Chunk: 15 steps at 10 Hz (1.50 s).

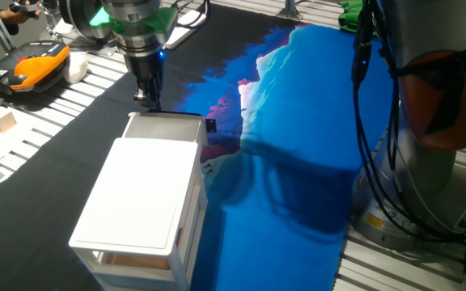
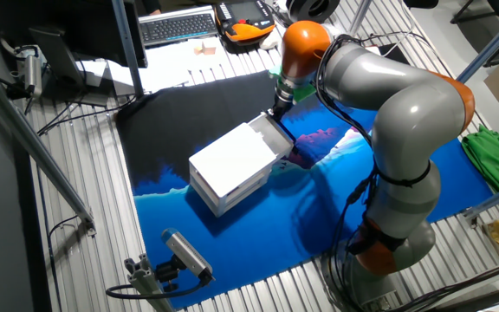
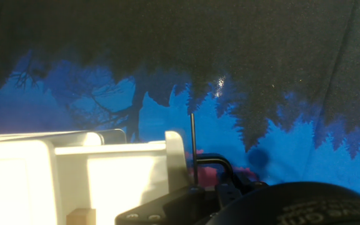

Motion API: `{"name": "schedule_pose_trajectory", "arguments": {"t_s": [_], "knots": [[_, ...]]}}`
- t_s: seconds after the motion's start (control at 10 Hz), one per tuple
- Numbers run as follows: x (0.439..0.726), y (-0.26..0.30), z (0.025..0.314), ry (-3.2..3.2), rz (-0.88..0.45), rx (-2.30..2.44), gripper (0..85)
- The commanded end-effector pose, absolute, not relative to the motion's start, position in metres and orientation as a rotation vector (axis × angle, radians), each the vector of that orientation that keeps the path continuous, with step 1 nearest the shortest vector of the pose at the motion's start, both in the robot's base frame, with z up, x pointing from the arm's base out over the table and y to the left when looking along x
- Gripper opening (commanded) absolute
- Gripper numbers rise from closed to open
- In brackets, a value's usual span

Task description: Grasp the handle and open the drawer

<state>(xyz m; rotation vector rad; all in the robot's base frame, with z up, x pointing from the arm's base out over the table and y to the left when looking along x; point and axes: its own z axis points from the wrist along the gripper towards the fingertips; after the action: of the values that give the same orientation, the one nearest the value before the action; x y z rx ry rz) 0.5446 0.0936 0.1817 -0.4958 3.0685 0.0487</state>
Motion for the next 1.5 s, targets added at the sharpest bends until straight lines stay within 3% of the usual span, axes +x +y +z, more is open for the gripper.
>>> {"name": "schedule_pose_trajectory", "arguments": {"t_s": [0.0,1.4], "knots": [[0.545,0.093,0.182,3.068,0.051,-0.495,0.0],[0.554,0.072,0.181,3.063,0.070,-0.536,0.0]]}}
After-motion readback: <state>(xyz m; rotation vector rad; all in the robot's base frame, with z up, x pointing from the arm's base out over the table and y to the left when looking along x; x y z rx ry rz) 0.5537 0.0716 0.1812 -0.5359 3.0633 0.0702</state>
